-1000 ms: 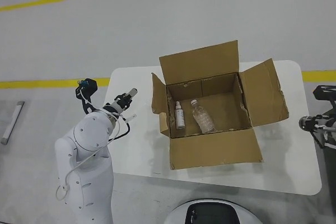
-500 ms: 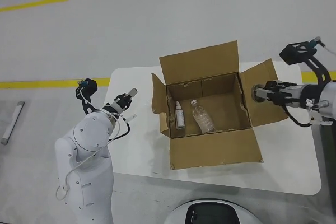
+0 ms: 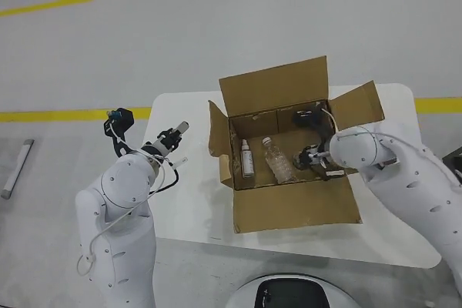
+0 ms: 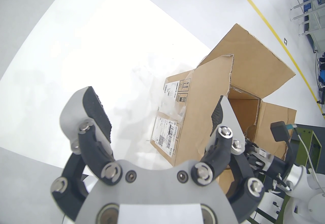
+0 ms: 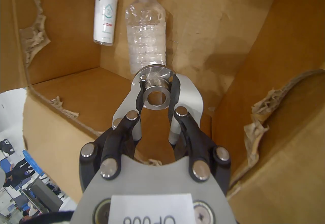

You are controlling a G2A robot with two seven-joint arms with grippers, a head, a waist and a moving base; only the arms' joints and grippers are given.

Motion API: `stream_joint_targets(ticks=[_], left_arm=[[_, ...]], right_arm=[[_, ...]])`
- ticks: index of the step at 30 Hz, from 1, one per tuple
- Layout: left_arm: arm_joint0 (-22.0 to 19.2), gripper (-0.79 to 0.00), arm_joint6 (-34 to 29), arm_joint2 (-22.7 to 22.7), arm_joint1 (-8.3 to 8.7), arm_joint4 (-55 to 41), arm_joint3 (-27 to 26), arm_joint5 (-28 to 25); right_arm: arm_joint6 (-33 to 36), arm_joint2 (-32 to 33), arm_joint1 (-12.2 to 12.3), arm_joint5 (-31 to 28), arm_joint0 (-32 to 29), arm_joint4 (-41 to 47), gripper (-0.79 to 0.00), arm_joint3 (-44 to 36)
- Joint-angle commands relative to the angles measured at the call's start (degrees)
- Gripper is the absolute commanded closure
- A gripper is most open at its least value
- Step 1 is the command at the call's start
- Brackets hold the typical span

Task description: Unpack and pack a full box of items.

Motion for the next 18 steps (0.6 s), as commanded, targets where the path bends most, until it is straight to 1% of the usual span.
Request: stream_joint_targets(ticks=[1,5,10,17,18], left_arm=[[0.00,-0.785,0.00,0.00,0.00,0.00,0.00,0.00],[0.00,-0.785,0.00,0.00,0.00,0.00,0.00,0.00],[0.00,-0.785,0.00,0.00,0.00,0.00,0.00,0.00],[0.00,-0.785,0.00,0.00,0.00,0.00,0.00,0.00],[0.00,-0.785,0.00,0.00,0.00,0.00,0.00,0.00]], right_arm=[[-0.85,-0.87,-0.21,0.57,0.00,-1.01,0.000,1.35],[-3.21,-2.26,-0.73,1.27,0.14,-2.17,0.000,3.66],[-8.38,-4.73,-1.55,0.26,0.28,-4.95,0.000,5.94],[-11.15,-7.90,-3.14,1.38,1.51,-6.26,0.000,10.66],[-11.34,-8.30,-3.39,1.87,1.85,-6.58,-0.040,11.35]])
